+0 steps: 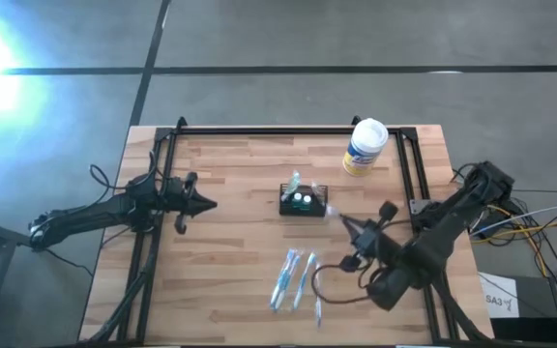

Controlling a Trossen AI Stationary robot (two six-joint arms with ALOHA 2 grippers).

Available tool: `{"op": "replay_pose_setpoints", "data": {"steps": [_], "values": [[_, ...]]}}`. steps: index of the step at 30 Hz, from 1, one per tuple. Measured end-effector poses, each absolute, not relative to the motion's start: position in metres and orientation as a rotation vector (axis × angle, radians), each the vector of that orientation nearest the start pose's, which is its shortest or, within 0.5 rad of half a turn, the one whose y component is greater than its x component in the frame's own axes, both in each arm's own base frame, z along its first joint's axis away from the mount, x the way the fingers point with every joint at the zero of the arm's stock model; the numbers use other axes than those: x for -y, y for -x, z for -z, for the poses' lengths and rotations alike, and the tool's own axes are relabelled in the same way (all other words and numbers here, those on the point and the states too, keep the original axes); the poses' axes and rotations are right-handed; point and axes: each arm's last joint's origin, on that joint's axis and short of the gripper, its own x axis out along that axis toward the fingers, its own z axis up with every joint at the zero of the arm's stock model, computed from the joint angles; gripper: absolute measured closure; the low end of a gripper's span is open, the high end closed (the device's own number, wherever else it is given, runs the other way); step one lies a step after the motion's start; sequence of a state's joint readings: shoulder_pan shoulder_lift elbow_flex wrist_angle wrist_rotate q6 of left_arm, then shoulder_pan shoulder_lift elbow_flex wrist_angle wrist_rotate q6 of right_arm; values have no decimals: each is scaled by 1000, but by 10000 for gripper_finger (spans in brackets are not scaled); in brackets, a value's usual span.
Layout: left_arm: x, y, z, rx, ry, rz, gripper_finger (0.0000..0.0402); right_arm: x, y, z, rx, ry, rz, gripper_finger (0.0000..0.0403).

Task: Pick & Place toothbrushing station
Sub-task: Put the right violet toothbrush into the wire organizer

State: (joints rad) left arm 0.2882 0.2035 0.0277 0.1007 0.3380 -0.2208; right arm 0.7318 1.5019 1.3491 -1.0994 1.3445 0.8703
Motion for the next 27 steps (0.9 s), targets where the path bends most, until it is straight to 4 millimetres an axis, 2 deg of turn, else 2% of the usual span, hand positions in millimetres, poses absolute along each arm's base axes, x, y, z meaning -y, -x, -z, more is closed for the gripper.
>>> {"op": "replay_pose_setpoints", "data": {"steps": [5,10,13,15,17,23,27], "values": [[-23,-106,-166,-69,242,-22,392,-154,-215,-335,-377,245,604,395],[-26,-106,-166,-60,216,-97,392,-146,-220,-354,-419,339,305,395],[-26,-106,-166,-59,191,-123,392,-138,-228,-366,-310,380,68,395],[-27,-106,-166,-58,179,-133,392,-128,-229,-369,-225,401,-20,395],[-27,-106,-166,-58,172,-136,392,-112,-228,-363,-167,406,-58,395],[-27,-106,-166,-58,165,-135,392,-50,-219,-323,-34,327,-90,395],[-27,-106,-166,-60,165,-135,392,-19,-208,-301,71,311,-66,395]]}}
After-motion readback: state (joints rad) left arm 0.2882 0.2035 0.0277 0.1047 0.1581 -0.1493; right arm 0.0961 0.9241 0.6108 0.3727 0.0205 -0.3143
